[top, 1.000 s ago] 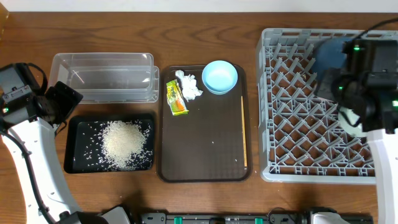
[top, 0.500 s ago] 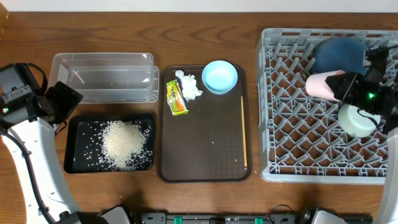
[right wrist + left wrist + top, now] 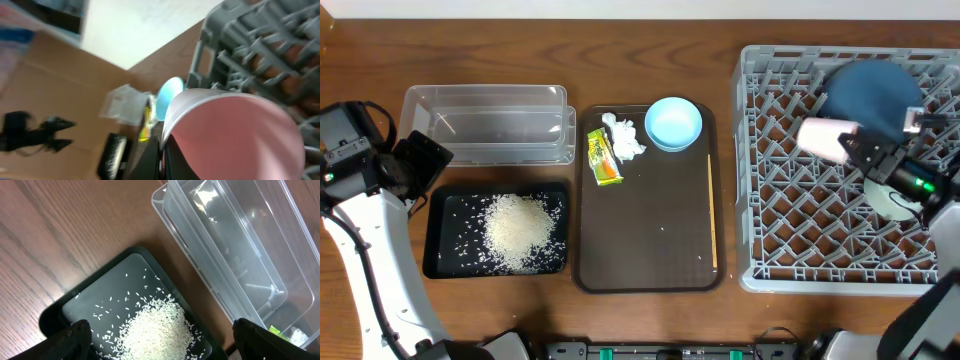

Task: Sort waste into correct bins and load items into the dishwasher rack
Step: 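Lower the pink cup into the rack and release it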

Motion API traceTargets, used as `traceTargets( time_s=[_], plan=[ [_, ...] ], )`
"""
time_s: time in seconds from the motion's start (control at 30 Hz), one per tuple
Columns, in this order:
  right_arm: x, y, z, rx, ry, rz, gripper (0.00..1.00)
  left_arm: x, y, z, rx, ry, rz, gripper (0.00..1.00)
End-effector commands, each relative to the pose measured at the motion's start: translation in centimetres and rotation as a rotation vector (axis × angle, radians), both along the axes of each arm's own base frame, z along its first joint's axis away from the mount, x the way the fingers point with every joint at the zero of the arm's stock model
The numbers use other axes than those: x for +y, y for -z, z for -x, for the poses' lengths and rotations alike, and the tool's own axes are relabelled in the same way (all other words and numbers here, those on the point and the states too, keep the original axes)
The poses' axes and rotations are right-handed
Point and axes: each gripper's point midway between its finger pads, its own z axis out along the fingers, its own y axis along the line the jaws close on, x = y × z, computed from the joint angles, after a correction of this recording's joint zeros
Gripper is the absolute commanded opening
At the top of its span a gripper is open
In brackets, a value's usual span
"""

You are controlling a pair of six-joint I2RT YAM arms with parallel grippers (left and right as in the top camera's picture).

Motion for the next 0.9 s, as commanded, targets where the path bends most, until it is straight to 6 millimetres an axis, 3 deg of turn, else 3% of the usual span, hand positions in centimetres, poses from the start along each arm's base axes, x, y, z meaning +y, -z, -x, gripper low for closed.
traceTargets(
  time_s=[0.0,0.3,0.87],
  plan=[
    [0.9,-0.1,0.8,-0.024,-0.105,-0.162,0.01,0.2,0.3,0.2,0.01,-0.012,0.003,0.93],
    [0.1,3.8,0.5,0.15,-0.073,-0.297,0.01,0.2,0.3,0.2,0.01,-0.012,0.003,0.93],
    [-1.6,6.7,0.0,0.323,0.089,-0.193,0.01,0.2,0.3,0.2,0.01,-0.012,0.003,0.93]
  ],
)
